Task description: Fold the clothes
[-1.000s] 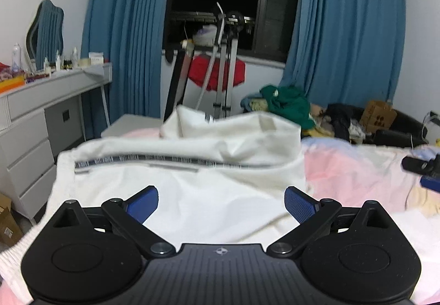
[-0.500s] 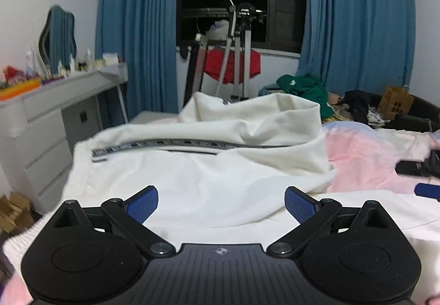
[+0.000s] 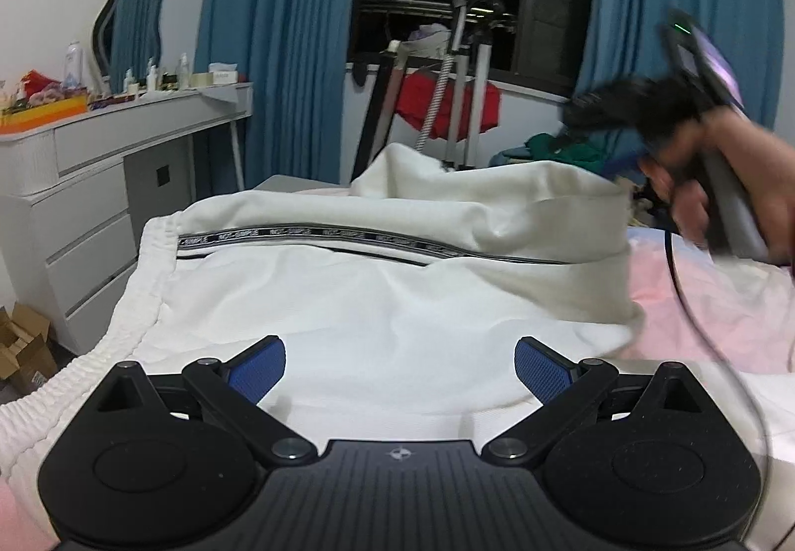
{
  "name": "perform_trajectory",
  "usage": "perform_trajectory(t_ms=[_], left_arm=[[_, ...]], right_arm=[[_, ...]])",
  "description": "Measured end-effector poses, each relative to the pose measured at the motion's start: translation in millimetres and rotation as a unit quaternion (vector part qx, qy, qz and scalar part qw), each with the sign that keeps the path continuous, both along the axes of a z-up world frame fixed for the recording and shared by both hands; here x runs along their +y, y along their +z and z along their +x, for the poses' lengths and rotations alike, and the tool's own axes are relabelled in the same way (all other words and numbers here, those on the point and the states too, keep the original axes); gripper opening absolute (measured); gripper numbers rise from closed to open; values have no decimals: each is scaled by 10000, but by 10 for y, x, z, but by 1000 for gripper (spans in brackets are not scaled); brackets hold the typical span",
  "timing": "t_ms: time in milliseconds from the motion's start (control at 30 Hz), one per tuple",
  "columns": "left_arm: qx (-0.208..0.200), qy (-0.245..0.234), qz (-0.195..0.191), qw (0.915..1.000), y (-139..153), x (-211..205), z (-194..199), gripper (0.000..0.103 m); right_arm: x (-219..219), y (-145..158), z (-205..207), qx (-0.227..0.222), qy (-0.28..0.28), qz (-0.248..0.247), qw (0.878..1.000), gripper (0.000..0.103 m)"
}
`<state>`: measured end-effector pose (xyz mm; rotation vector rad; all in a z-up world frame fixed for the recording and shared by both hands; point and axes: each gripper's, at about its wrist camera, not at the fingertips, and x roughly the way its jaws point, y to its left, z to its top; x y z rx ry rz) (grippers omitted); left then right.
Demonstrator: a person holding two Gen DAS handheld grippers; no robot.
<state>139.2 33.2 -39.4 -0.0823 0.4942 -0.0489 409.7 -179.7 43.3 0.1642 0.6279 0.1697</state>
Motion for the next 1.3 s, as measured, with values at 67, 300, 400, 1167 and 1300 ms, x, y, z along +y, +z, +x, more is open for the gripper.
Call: perform_trajectory(t_ms=[67,300,400,1167,1300], left_arm=[[49,50,-32,10000,-64,38,92,100],[359,114,-62,9993,-352,125,387,100],[546,156,-149,9983,-438,156,459,100],[249,81,-242,9994,-211,82,166,100],[251,127,-169,9995,-218,51,149,100]], right_arm=[[288,37,353,168,348,-288,9988,72],[1558,-302,880,432,1512,-1478,9764,66],[1845,-522,926,497,1421,-2041,9673,32],[-617,830,-1555,-1813,-3806,-1472,8948,8],[-905,524,-1270,-1369,-4025,-1575,8913,9]])
